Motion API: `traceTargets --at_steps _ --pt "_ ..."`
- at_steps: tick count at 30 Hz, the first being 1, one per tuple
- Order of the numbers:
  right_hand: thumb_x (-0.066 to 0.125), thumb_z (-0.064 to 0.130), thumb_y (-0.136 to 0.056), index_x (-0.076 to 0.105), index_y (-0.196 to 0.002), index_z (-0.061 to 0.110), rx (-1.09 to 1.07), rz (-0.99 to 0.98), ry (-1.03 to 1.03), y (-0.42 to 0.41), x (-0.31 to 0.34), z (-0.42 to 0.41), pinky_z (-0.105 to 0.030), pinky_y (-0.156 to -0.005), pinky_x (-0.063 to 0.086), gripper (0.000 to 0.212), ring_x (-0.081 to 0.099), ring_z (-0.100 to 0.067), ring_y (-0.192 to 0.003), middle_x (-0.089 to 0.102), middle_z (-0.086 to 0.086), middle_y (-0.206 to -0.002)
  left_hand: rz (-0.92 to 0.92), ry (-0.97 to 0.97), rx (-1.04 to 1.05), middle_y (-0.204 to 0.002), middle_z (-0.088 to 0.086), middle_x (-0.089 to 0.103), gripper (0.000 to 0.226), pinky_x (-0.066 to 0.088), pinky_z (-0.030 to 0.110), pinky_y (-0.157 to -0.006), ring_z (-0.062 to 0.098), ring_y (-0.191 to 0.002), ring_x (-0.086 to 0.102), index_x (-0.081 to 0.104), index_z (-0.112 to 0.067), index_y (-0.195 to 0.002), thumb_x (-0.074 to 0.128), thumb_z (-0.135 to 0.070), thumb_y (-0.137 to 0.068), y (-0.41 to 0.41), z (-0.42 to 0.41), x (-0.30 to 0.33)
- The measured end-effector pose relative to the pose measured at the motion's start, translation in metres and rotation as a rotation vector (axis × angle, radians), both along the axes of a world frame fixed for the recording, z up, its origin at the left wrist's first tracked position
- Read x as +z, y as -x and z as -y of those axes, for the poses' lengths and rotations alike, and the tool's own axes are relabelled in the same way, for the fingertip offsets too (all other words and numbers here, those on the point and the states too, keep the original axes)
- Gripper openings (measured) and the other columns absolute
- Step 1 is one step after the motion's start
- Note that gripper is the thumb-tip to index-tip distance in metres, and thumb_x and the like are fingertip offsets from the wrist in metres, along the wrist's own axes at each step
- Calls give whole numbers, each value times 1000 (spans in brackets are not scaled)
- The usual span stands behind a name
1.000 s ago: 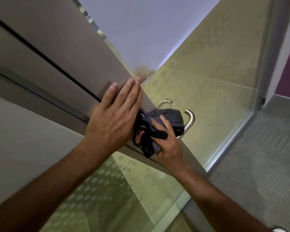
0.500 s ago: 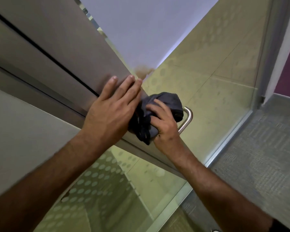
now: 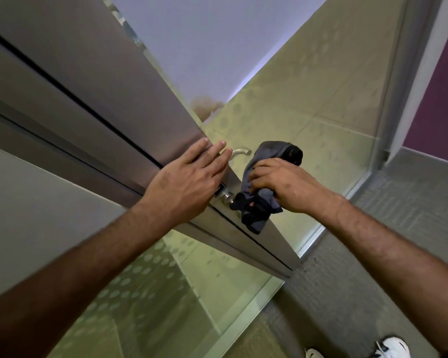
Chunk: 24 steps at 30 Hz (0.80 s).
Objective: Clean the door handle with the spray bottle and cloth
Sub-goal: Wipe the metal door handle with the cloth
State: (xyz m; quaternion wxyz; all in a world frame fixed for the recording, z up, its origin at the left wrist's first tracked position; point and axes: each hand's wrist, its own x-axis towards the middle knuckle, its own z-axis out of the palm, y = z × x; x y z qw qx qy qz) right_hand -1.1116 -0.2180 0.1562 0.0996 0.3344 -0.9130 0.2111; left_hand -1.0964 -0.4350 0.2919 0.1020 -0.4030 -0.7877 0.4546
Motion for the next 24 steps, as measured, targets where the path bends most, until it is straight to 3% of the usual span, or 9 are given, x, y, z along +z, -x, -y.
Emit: traceTargets --at_steps 3,5,7,9,10,12,15,20,24 --pt "72 12 -68 75 -100 18 -121 -77 100 -4 -13 7 -47 -96 46 33 57 -31 -117 69 -2 -118 9 -22 -2 -169 13 15 65 -10 49 -123 29 -157 11 21 -8 -158 40 -34 -102 1 0 -1" --pt "63 14 -67 75 -97 12 -280 -69 374 1 -25 1 -47 -99 46 33 58 -35 -117 68 -8 -119 16 -34 -6 -169 13 17 64 -8 50 -123 30 -157 14 23 -7 -158 39 -33 -102 2 0 -1" --pt "64 -1 -65 75 -93 8 -427 89 840 13 -35 -10 -42 -95 52 32 65 -29 -106 70 -9 -109 12 -20 -13 -169 13 16 62 -6 52 -123 30 -157 13 25 -7 -157 38 -34 -103 2 1 -2" --pt "68 -10 -74 71 -86 17 -555 357 1143 20 -44 -17 -29 -75 59 30 68 -12 -89 70 -1 -94 5 -7 -17 -169 13 17 62 -6 53 -123 30 -157 13 25 -7 -157 37 -34 -103 2 1 -3" --pt "68 -6 -80 69 -83 22 -597 492 1242 20 -50 -16 -22 -67 57 28 68 -7 -83 70 3 -89 -2 -4 -18 -169 13 17 61 -5 53 -123 30 -157 13 25 -7 -157 36 -33 -103 2 1 -4" --pt "67 8 -91 67 -87 25 -655 690 1416 16 -63 -8 -21 -70 57 17 70 -10 -86 73 4 -88 -7 -2 -18 -170 13 16 61 -4 54 -124 30 -158 11 24 -7 -157 35 -31 -103 3 1 -3" --pt "61 7 -94 67 -101 18 -696 781 1559 1 -78 16 -27 -78 60 14 73 -12 -89 76 1 -93 -10 15 -21 -171 12 12 61 -5 54 -123 29 -158 9 22 -8 -158 38 -28 -102 3 2 -4" --pt "58 -8 -91 61 -120 6 -786 862 1667 -32 -78 71 -19 -76 57 32 71 -6 -91 74 -1 -100 -13 38 -42 -170 14 13 61 -2 56 -124 31 -158 11 25 -6 -157 39 -24 -100 4 3 -4" --pt "58 -9 -91 61 -105 -2 -841 886 1588 -52 -77 112 -8 -53 48 15 65 7 -60 67 -6 -82 -10 28 -51 -170 15 15 62 -4 55 -123 31 -157 13 24 -3 -157 35 -25 -100 5 2 -4"
